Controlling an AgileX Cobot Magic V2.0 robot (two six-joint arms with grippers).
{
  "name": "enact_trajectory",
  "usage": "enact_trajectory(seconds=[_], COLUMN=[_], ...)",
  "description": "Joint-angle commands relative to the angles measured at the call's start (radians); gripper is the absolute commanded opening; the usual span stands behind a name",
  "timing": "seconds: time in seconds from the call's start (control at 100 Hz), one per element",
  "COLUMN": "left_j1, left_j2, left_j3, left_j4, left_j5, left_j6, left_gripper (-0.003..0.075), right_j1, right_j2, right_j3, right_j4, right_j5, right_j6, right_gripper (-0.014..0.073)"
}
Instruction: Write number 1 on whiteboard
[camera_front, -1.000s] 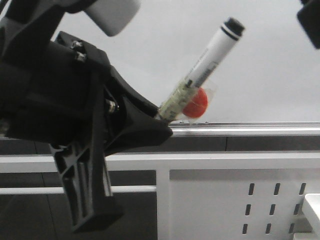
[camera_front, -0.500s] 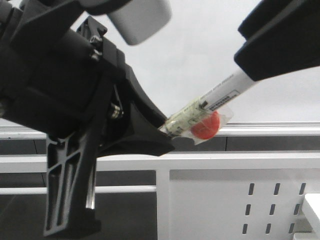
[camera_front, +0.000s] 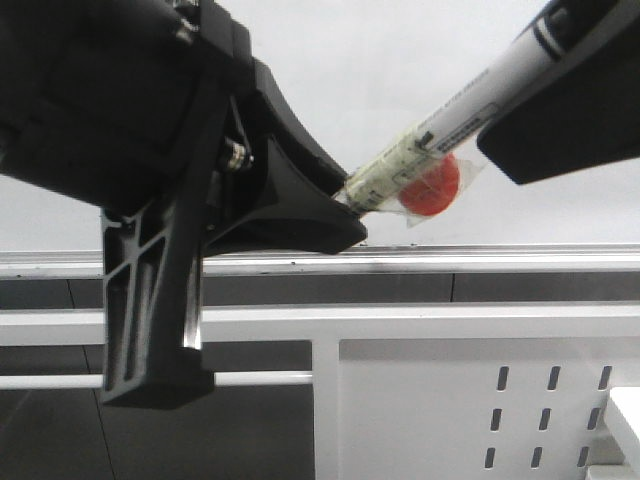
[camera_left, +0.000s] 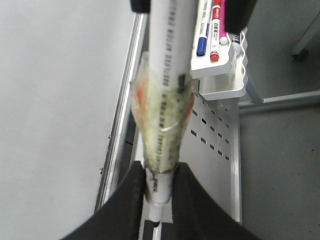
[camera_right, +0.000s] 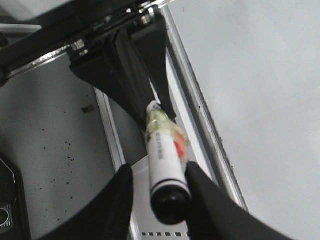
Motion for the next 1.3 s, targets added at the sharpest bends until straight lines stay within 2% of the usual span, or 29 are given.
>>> enact_trajectory(seconds=[0.0,0.47,0.54,0.62,0.79,0.88,0.93,1.05,1.1,1.16,1.29], left_j1=[-0.003,-0.003,-0.003,-0.003,-0.003,-0.003,-0.003,-0.003,-0.003,-0.003,-0.003], left_j2=[-0.032,-0.032,-0.032,-0.032,-0.032,-0.032,-0.033,-0.048,-0.059,-0.077,-0.145], left_j3=[-0.034,-0.034,-0.034,-0.034,-0.034,-0.034,-0.034,-0.034,-0.034,-0.034,-0.032], left_j4=[-0.002,0.013,0.013,0.013,0.014,0.018,0.018,0.018,0.011,0.0,-0.051], left_j5=[-0.068,-0.088,-0.088,-0.088,-0.088,-0.088,-0.088,-0.088,-0.086,-0.081,-0.056], left_j6=[-0.002,-0.002,-0.002,-0.002,-0.002,-0.002,-0.002,-0.002,-0.002,-0.002,-0.002], left_gripper=[-0.002,-0.002,-0.002,-0.002,-0.0013,0.0069,0.0158,0.0442,0.0512,0.0527,0.0478], right_j1=[-0.001,0.003,0.003,0.003,0.003,0.003,0.003,0.003,0.003,0.0,-0.022], right_j2=[-0.005,0.028,0.028,0.028,0.028,0.028,0.028,0.009,0.0,-0.015,-0.05], right_j3=[-0.039,-0.039,-0.039,-0.039,-0.039,-0.039,-0.039,-0.039,-0.039,-0.039,-0.039], right_j4=[-0.012,0.011,0.011,0.011,0.011,0.011,0.013,0.033,0.035,0.036,0.036], right_j5=[-0.086,-0.094,-0.092,-0.092,-0.11,-0.111,-0.111,-0.121,-0.13,-0.135,-0.135], right_j6=[-0.009,-0.009,-0.009,-0.009,-0.009,-0.009,-0.009,-0.007,-0.007,-0.007,0.038], right_gripper=[0.0215,0.0207,0.0128,-0.0073,-0.0071,-0.0071,-0.0071,-0.0071,-0.0071,-0.0071,-0.0071])
